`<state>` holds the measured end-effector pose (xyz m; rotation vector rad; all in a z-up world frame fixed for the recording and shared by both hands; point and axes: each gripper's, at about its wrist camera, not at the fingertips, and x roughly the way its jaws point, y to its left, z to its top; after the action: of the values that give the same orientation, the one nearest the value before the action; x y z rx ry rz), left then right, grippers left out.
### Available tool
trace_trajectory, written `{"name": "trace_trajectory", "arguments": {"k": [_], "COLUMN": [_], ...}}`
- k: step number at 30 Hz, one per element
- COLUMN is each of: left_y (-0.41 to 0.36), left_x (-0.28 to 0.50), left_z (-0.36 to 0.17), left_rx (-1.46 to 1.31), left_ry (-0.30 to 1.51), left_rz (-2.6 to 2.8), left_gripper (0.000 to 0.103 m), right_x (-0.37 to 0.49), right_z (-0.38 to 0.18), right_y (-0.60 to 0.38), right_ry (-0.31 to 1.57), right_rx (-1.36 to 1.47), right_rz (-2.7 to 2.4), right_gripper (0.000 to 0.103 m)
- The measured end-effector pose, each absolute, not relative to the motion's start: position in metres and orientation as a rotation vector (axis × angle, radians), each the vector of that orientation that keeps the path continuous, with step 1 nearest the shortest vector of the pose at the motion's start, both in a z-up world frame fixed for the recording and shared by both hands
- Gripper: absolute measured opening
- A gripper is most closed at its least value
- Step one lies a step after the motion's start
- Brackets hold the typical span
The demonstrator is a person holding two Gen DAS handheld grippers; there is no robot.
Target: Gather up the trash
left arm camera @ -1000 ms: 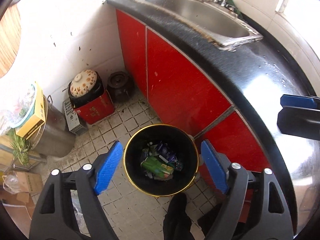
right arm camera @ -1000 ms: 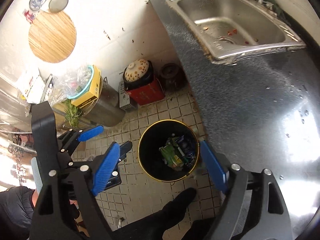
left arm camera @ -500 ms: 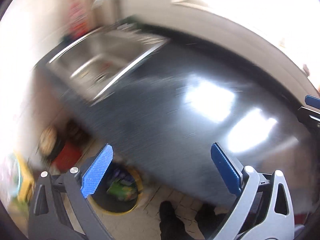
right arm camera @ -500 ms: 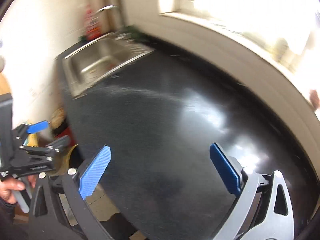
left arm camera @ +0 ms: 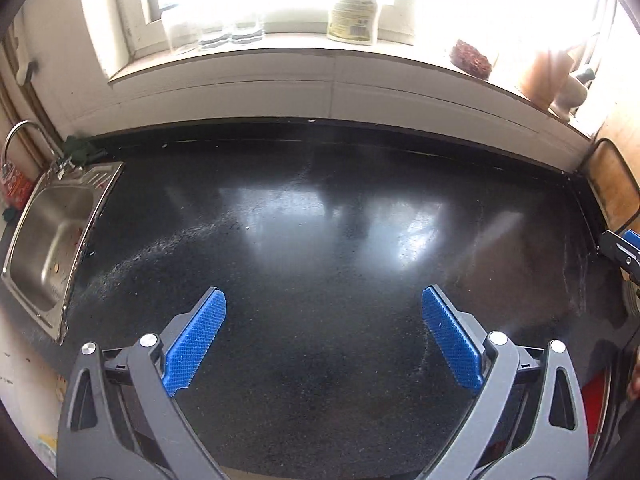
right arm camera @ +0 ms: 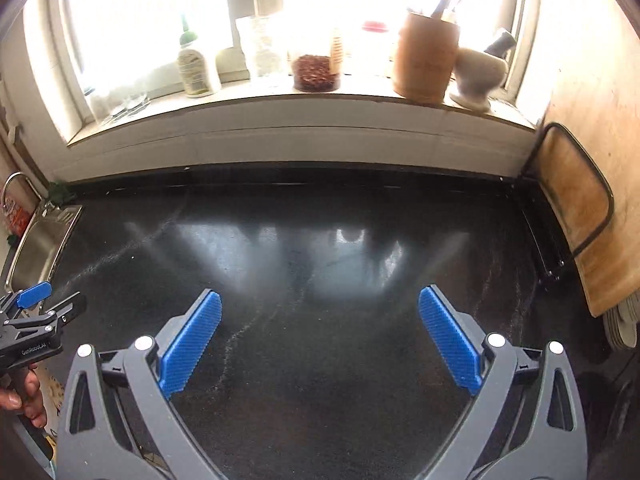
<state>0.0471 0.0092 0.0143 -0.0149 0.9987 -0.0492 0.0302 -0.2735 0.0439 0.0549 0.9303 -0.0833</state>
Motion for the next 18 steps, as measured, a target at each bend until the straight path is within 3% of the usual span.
{"name": "trace_trajectory", "arguments": {"k": [18], "left_y": [-0.023], "left_x": [0.063], "left_z": [0.006], "left_rx": [0.036], "left_ry": [1.050], "left_rz": [-0.032], "left_gripper": [0.096], "right_x": [0.032], "right_z": [0.026], "right_y": [-0.289], "right_ry": [0.973], "right_rx": [0.091], "right_rz": [-0.091], "right_gripper": [0.096]}}
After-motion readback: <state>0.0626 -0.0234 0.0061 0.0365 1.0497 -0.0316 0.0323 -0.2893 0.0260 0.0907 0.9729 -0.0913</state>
